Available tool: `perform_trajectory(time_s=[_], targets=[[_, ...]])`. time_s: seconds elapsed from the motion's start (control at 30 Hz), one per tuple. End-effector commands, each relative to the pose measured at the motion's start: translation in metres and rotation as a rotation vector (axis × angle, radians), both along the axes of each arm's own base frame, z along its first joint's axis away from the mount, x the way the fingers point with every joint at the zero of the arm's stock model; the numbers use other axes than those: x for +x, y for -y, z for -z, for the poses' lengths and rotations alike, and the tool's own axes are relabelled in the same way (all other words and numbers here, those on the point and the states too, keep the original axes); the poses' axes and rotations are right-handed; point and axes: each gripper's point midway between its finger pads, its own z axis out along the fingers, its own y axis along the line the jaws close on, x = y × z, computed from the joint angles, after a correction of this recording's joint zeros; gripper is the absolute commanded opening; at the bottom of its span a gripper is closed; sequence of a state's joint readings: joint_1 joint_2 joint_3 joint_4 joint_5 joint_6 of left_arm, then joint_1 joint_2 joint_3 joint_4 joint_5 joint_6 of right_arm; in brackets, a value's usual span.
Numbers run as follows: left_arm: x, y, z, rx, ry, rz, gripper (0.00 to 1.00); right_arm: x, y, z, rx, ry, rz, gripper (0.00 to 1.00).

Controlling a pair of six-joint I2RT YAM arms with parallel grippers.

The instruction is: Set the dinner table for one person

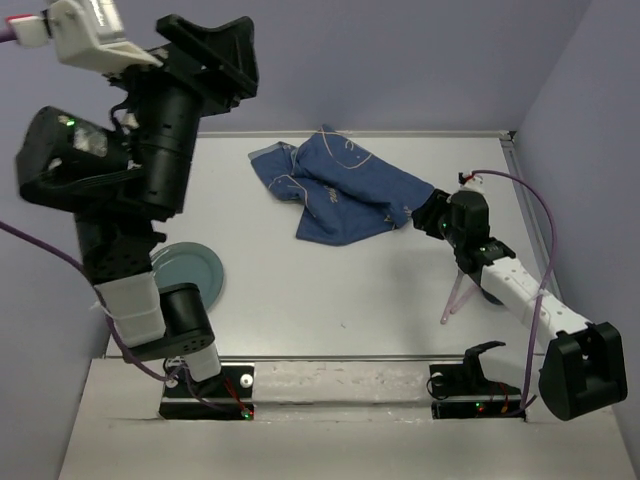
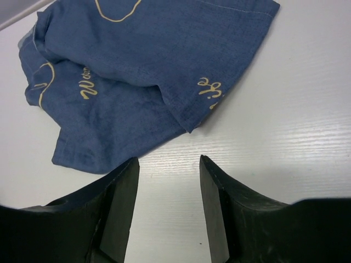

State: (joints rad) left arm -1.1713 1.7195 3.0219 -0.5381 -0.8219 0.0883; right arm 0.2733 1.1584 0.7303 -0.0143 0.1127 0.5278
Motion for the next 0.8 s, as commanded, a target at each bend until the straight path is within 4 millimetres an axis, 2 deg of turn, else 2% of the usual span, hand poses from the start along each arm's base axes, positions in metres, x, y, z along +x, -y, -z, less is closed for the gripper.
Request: perform_trajectory(time_s=[0.0,0.07,0.1,0.13,0.17,0.2,0.23,0.27,0.3,0.33,0.37,0.47,0.5,0.53,0.57,0.6,0.63,0.67,0.7,0.73,0.77], targets=[[0.042,0.064,0.058,0.282,-0.112,-0.14,0.75,0.008,0.001,-0.036,-0.02,0.124,-0.018,0.56],[0.035,0.044,0.052,0.307,-0.103,-0.196,0.76,0.007,0.008,-0.033,-0.046,0.124,-0.008,0.56],[0.025,0.018,0.06,0.356,-0.115,-0.236,0.77,0.006,0.008,-0.034,-0.047,0.127,-0.007,0.56],[0.015,-0.008,0.058,0.336,-0.111,-0.266,0.79,0.006,0.008,-0.035,-0.045,0.132,-0.006,0.57],[0.011,0.003,0.079,0.333,-0.108,-0.268,0.82,0.006,0.007,-0.037,-0.036,0.133,-0.011,0.57],[-0.012,-0.059,0.067,0.173,-0.082,-0.236,0.83,0.008,0.005,-0.035,-0.033,0.127,-0.014,0.57],[-0.02,-0.07,0.073,0.101,-0.076,-0.196,0.84,0.009,0.003,-0.036,-0.027,0.124,-0.022,0.57],[-0.022,-0.074,0.085,0.059,-0.086,-0.17,0.85,0.011,0.0,-0.041,-0.016,0.133,-0.033,0.57],[-0.021,-0.066,0.118,0.07,-0.117,-0.162,0.86,0.013,-0.002,-0.045,-0.012,0.137,-0.037,0.57],[-0.019,-0.058,0.135,0.085,-0.136,-0.162,0.86,0.013,-0.002,-0.045,-0.012,0.137,-0.037,0.57],[-0.012,-0.035,0.173,0.153,-0.164,-0.168,0.87,0.015,0.0,-0.047,-0.014,0.142,-0.03,0.57],[-0.004,-0.013,0.223,0.099,-0.227,-0.203,0.93,0.015,0.006,-0.047,-0.015,0.136,0.001,0.57],[0.004,0.003,0.253,0.079,-0.257,-0.212,0.93,0.016,0.009,-0.047,-0.011,0.134,0.009,0.56],[0.005,0.009,0.265,0.112,-0.259,-0.208,0.93,0.016,0.009,-0.047,-0.007,0.132,0.011,0.56],[0.019,0.026,0.294,0.088,-0.299,-0.19,0.93,0.016,0.009,-0.049,-0.007,0.129,0.011,0.56],[0.029,0.038,0.31,0.082,-0.326,-0.153,0.93,0.016,0.009,-0.05,-0.006,0.13,0.011,0.56],[0.059,0.034,0.334,0.075,-0.376,-0.19,0.93,0.015,0.01,-0.052,-0.007,0.132,0.014,0.56],[0.07,0.053,0.355,0.014,-0.437,-0.063,0.93,0.014,0.01,-0.053,-0.01,0.136,0.012,0.56],[0.083,0.052,0.371,-0.009,-0.468,-0.05,0.91,0.013,0.011,-0.058,-0.01,0.149,0.015,0.56],[0.109,0.037,0.403,-0.027,-0.509,-0.094,0.9,0.012,0.012,-0.06,-0.011,0.156,0.014,0.56],[0.114,0.048,0.42,-0.032,-0.546,0.0,0.9,0.011,0.012,-0.062,-0.012,0.16,0.01,0.56]])
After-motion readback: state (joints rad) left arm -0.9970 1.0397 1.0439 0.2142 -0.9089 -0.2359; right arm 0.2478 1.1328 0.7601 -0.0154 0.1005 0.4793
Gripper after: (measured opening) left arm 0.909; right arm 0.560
